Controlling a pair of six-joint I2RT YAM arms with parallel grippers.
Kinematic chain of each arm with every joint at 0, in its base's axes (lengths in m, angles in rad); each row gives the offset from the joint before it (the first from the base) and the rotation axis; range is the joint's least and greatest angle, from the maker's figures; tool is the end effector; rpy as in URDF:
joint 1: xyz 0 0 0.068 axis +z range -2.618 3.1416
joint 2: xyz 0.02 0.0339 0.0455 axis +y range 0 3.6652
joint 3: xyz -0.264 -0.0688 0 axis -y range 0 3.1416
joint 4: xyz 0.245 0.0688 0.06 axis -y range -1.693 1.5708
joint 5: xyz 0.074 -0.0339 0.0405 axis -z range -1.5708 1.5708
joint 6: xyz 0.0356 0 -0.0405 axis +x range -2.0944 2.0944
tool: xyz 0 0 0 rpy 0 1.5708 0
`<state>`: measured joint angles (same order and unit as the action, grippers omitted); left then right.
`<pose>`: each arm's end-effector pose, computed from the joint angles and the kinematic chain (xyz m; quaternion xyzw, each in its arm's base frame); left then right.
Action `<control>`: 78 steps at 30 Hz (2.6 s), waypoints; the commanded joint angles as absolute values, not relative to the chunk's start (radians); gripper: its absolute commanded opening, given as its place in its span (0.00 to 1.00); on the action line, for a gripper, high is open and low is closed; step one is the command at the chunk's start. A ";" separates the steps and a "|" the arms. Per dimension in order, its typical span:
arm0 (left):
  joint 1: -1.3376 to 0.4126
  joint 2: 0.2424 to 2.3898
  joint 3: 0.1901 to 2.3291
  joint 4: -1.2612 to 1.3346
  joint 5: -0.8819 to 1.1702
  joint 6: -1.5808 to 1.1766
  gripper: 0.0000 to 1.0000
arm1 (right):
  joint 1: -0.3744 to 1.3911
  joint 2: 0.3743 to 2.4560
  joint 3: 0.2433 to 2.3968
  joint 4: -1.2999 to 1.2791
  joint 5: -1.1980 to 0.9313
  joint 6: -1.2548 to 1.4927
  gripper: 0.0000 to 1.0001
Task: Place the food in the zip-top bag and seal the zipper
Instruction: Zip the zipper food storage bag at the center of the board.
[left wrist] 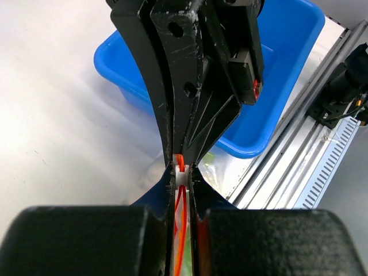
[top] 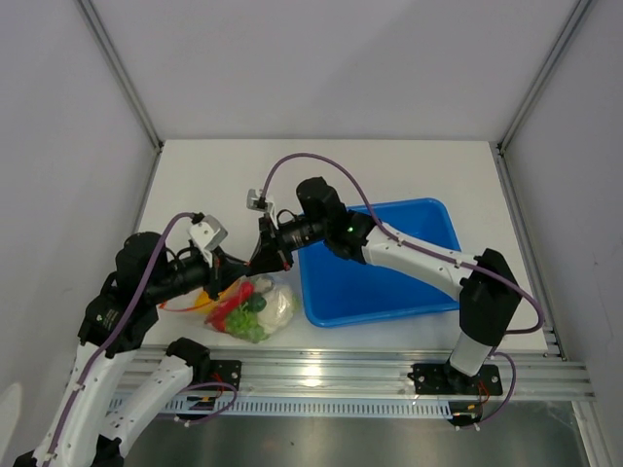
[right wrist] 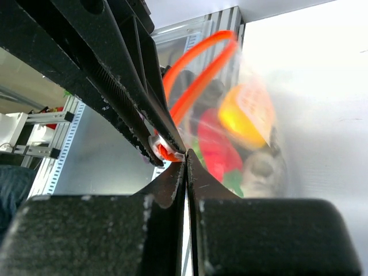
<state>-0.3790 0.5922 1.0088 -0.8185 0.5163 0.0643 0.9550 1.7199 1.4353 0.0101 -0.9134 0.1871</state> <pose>0.0839 -0.0523 0.3738 0.3147 0.7557 -0.2939 0.4935 0.2100 0.3456 0.3374 -0.5149 0.5637 0.5886 0.2658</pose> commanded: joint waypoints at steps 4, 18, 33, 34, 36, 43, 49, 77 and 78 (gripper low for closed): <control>-0.374 0.612 0.994 -0.784 0.520 0.072 0.01 | 0.951 1.736 1.468 0.092 -0.939 0.218 0.00; -0.374 0.528 0.894 -0.772 0.442 0.023 0.01 | 0.911 1.695 1.322 0.480 -0.979 0.529 0.00; -0.374 0.531 0.894 -0.762 0.457 -0.017 0.01 | 0.922 1.698 1.353 0.366 -0.950 0.450 0.00; -0.374 0.531 0.893 -0.756 0.459 -0.018 0.01 | 0.931 1.698 1.392 0.238 -0.946 0.349 0.00; -0.374 0.525 0.894 -0.747 0.465 -0.018 0.01 | 0.951 1.706 1.416 0.155 -0.936 0.286 0.00; -0.374 0.514 0.922 -0.744 0.472 -0.028 0.01 | 0.965 1.709 1.439 -0.079 -0.891 0.123 0.25; -0.374 0.514 0.936 -0.752 0.483 -0.026 0.01 | 0.991 1.735 1.497 -0.186 -0.876 0.035 0.35; -0.374 0.502 0.923 -0.781 0.466 -0.003 0.01 | 1.009 1.818 1.523 -0.106 -0.989 0.106 0.28; -0.374 0.502 0.923 -0.782 0.465 -0.003 0.00 | 1.011 1.815 1.517 -0.100 -0.988 0.107 0.29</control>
<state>-0.3763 0.5072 0.8978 -0.8188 0.4530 -0.0029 0.9955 1.8309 1.5318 -0.1478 -1.0008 0.1005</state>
